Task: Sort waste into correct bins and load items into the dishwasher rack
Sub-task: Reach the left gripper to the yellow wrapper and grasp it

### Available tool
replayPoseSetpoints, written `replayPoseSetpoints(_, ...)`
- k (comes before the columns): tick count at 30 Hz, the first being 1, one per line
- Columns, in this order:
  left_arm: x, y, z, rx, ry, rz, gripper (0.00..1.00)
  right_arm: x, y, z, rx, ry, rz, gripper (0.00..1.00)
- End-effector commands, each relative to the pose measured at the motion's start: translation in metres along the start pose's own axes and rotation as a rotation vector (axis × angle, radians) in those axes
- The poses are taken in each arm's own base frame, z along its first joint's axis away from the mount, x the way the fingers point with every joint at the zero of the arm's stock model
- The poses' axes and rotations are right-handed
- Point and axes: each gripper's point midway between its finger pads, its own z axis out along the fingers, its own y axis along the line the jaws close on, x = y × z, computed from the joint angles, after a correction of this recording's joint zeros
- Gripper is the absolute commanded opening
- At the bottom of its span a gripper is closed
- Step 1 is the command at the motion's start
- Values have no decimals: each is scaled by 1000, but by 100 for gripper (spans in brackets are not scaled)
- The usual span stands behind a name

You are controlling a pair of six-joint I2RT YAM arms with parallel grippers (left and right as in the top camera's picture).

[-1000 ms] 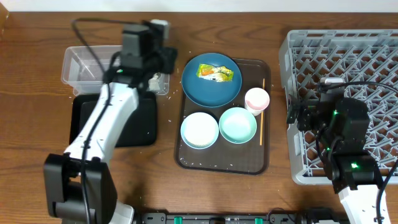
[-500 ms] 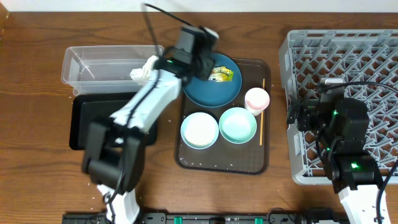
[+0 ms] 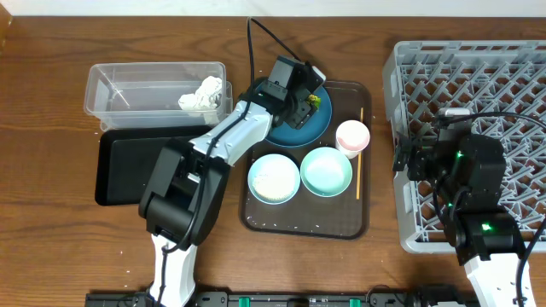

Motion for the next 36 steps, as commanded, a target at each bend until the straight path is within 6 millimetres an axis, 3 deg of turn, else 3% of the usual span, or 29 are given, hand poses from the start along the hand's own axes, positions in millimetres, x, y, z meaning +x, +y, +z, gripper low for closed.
replayPoseSetpoints(1, 4, 2, 9, -6, 4, 15, 72, -10, -1, -3, 9, -22, 15, 99)
replayPoseSetpoints(12, 18, -2, 29, 2, 26, 14, 76, -7, -1, -3, 9, -12, 15, 99)
replayPoseSetpoints(19, 15, 0, 36, -6, -1, 15, 74, -7, -1, -3, 9, -12, 15, 99)
replayPoseSetpoints(27, 21, -2, 40, -2, 13, 14, 55, -7, -1, -3, 9, -13, 15, 99)
replayPoseSetpoints(36, 28, -4, 40, 8, 45, 11, 19, -7, -1, -3, 9, -13, 15, 99)
